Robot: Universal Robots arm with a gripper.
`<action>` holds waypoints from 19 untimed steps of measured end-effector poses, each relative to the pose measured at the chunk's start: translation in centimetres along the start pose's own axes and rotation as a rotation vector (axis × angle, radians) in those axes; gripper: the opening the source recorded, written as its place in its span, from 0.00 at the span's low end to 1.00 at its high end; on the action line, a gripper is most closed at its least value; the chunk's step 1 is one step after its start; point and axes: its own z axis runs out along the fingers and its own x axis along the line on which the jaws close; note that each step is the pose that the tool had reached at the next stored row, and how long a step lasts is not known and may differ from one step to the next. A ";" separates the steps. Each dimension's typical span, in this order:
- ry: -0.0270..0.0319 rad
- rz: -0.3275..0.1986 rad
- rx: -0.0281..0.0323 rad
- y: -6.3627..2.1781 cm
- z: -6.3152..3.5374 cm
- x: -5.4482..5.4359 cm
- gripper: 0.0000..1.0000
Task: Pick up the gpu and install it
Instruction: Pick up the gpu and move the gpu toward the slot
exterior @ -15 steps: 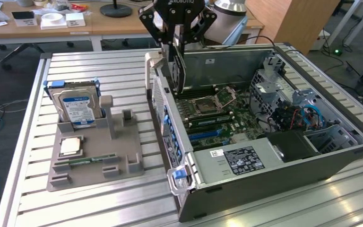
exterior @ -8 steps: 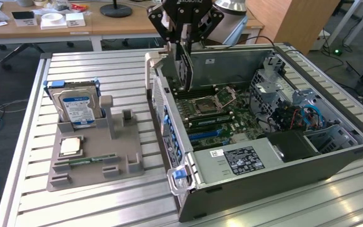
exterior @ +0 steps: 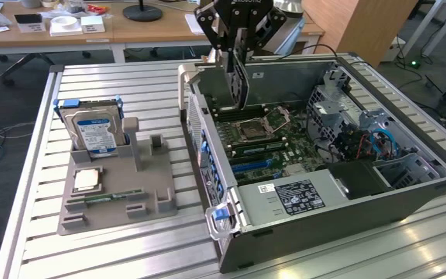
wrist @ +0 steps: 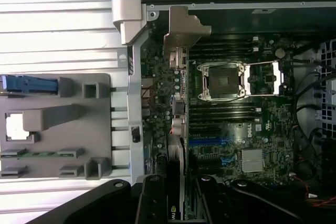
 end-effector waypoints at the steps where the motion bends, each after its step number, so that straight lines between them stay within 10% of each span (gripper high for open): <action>1: 0.0000 0.000 0.0000 0.05 0.01 -0.2 0.26; 19: 0.0000 0.000 0.0000 0.90 0.15 -4.7 0.26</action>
